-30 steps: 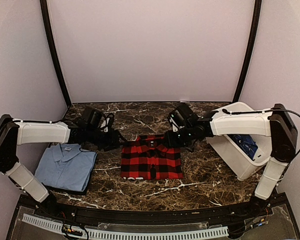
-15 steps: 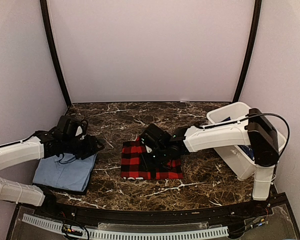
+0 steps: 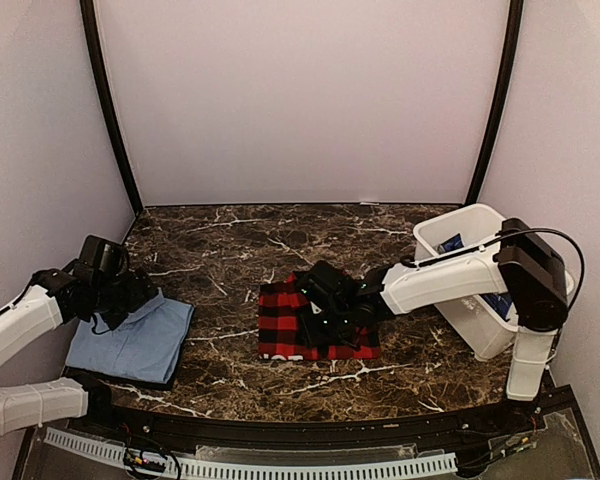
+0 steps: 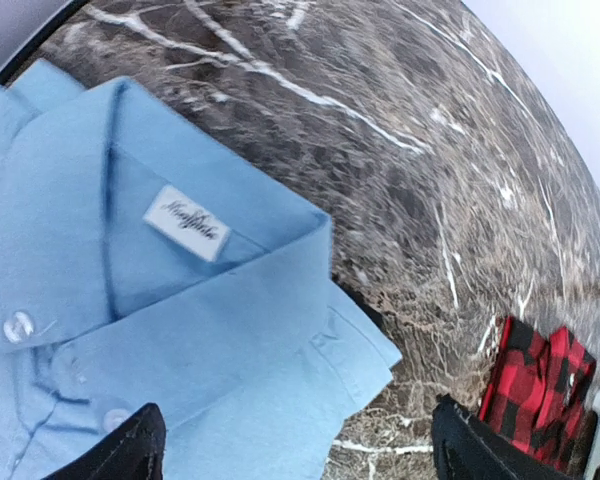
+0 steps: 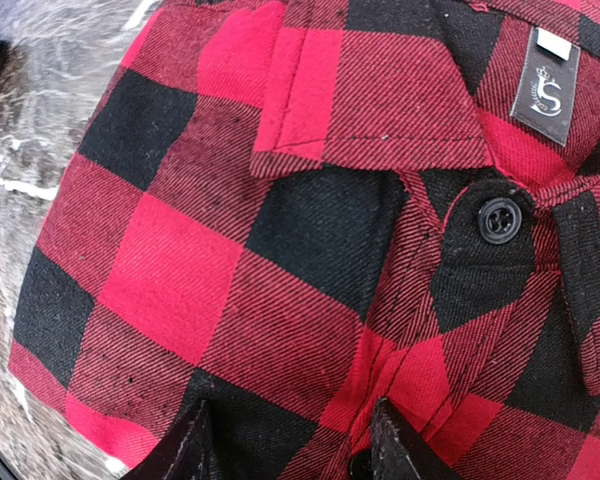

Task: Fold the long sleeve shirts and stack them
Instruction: Move the square-folded shirt to the center of the board, then move the rectangle-folded shirt to the center of the board, then pick up the square-folded shirt from the center of the board, then place the square-folded shirt on the square-folded shirt, then move the square-folded shirt to the corner of the board.

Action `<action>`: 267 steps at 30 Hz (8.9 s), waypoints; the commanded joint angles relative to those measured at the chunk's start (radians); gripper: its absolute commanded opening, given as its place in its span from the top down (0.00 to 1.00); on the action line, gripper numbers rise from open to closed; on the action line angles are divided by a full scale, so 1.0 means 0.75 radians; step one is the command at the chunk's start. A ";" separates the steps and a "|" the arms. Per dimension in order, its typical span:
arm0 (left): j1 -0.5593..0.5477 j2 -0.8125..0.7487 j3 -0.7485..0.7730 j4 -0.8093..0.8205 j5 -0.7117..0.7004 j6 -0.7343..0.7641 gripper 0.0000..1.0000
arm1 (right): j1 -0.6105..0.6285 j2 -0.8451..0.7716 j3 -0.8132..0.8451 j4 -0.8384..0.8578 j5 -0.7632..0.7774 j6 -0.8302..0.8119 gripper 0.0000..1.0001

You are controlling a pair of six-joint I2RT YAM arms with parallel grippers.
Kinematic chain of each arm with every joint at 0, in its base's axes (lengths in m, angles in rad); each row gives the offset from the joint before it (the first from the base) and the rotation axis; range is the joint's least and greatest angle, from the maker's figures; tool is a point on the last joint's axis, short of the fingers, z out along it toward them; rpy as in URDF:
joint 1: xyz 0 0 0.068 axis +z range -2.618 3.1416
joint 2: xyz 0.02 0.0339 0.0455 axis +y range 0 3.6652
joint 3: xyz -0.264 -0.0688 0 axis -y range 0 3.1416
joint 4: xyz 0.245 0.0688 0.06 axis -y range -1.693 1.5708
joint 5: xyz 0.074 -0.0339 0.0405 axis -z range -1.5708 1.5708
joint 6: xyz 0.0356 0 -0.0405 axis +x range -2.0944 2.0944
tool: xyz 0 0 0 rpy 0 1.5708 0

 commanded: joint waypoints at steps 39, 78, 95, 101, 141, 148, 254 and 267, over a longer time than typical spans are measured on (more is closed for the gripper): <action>0.207 0.498 -0.227 0.675 0.511 -0.139 0.01 | -0.059 -0.392 -0.086 -0.019 0.060 -0.042 0.45; -0.348 0.757 0.266 0.752 0.245 -0.394 0.01 | -0.198 -0.568 -0.315 -0.072 0.074 0.018 0.44; -0.659 0.927 0.594 0.495 0.337 0.135 0.05 | -0.424 -0.662 -0.567 -0.063 0.073 0.033 0.44; -0.755 1.106 0.673 0.472 0.352 0.164 0.11 | -0.451 -0.645 -0.621 -0.032 0.067 0.053 0.44; -0.800 1.362 0.804 0.583 0.489 0.112 0.99 | -0.449 -0.514 -0.589 0.107 -0.131 0.067 1.00; -0.800 1.244 0.891 0.501 0.451 0.148 1.00 | -0.431 -0.618 -0.485 -0.003 -0.092 0.054 1.00; -0.864 0.569 0.325 0.146 0.005 -0.367 0.01 | -0.217 -0.755 -0.076 0.081 0.234 -0.077 0.01; -1.127 1.235 0.832 -0.206 -0.165 -1.041 0.01 | -0.219 -1.128 -0.226 -0.030 0.334 -0.097 0.01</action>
